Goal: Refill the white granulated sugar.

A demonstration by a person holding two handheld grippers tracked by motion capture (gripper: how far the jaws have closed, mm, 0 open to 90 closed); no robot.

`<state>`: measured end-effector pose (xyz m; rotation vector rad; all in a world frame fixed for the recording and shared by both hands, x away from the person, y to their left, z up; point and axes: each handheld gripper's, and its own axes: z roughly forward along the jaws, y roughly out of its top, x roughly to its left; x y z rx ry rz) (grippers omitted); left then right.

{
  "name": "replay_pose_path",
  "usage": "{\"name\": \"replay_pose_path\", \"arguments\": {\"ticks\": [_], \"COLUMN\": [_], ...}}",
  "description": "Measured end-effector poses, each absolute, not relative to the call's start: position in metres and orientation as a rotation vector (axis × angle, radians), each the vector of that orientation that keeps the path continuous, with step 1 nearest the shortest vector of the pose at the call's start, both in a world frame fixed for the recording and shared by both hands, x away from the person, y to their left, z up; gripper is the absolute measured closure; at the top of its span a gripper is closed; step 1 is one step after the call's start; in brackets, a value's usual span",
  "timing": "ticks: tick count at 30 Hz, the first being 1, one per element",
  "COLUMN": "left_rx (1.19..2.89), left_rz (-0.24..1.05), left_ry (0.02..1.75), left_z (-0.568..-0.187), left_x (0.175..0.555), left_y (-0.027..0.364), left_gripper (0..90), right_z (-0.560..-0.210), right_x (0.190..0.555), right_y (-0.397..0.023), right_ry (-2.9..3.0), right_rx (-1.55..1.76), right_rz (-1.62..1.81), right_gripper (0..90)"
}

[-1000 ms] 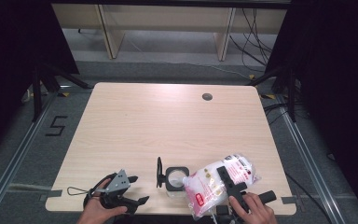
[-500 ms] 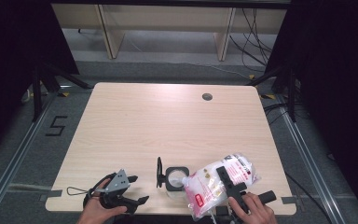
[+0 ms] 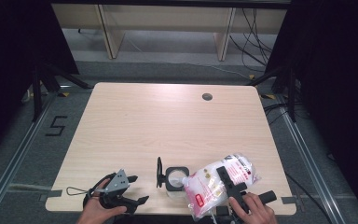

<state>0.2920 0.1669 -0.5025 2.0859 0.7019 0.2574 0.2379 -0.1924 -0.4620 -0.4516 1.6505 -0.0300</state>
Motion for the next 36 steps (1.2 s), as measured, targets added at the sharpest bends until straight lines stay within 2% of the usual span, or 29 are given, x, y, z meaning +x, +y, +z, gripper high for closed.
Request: {"name": "replay_pose_path", "arguments": {"ticks": [36], "left_rx": [2.094], "left_rz": [0.262], "left_ry": [0.697], "left_z": [-0.5023], "left_x": [0.2925], "left_y": [0.1671], "left_gripper": [18.5], "right_z": [-0.4610], "right_x": [0.2382], "right_y": [-0.1930], "right_ry": [1.638], "right_rx": [-0.477], "right_rz": [-0.046], "right_gripper": [43.7]}}
